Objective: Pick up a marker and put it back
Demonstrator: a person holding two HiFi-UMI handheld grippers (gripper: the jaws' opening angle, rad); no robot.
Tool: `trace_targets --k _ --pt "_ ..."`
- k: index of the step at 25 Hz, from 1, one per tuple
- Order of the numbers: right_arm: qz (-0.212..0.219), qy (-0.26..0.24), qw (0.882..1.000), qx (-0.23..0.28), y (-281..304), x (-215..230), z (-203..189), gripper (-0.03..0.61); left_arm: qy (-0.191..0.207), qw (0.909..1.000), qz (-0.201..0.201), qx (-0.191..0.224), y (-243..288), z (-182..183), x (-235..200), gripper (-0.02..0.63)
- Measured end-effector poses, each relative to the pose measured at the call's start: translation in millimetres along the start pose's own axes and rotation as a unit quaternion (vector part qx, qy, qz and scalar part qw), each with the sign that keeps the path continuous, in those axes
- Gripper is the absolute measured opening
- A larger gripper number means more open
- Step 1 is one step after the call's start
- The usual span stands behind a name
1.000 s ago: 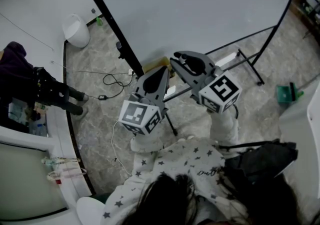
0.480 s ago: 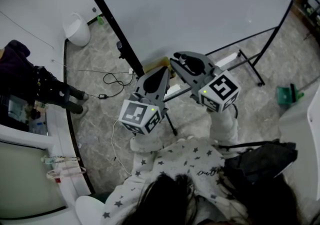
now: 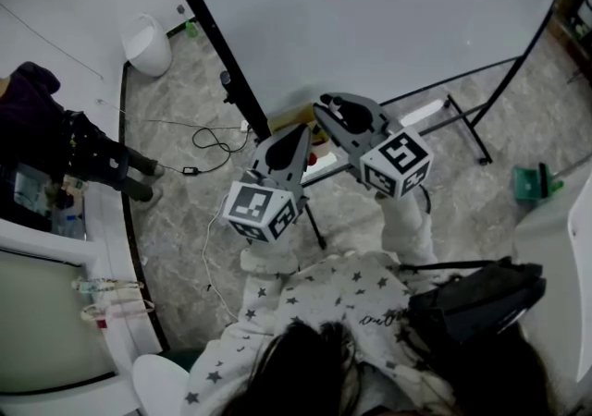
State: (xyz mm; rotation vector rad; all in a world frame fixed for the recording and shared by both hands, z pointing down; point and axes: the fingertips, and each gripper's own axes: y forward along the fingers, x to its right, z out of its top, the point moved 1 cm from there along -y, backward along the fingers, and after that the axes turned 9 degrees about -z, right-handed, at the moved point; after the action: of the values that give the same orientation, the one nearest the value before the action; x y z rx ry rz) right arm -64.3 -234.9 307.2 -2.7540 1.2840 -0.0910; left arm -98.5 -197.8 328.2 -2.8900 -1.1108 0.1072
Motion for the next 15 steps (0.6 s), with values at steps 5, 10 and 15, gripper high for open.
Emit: trace_targets --k 5,10,15 --pt "0.001 0.008 1.0 -0.011 6.5 2.5 -18.0 0.075 -0.003 1.0 0.003 -0.002 -1.2 -6.3 -3.3 0.0" --pt "-0.003 0.018 1.0 -0.022 14.1 8.7 -32.2 0.075 -0.005 1.0 0.002 0.001 1.2 -11.7 -5.4 0.0" --pt "0.002 0.026 0.999 -0.027 17.1 9.7 -45.6 0.075 -0.006 1.0 0.004 -0.003 2.8 -17.2 -7.3 0.0"
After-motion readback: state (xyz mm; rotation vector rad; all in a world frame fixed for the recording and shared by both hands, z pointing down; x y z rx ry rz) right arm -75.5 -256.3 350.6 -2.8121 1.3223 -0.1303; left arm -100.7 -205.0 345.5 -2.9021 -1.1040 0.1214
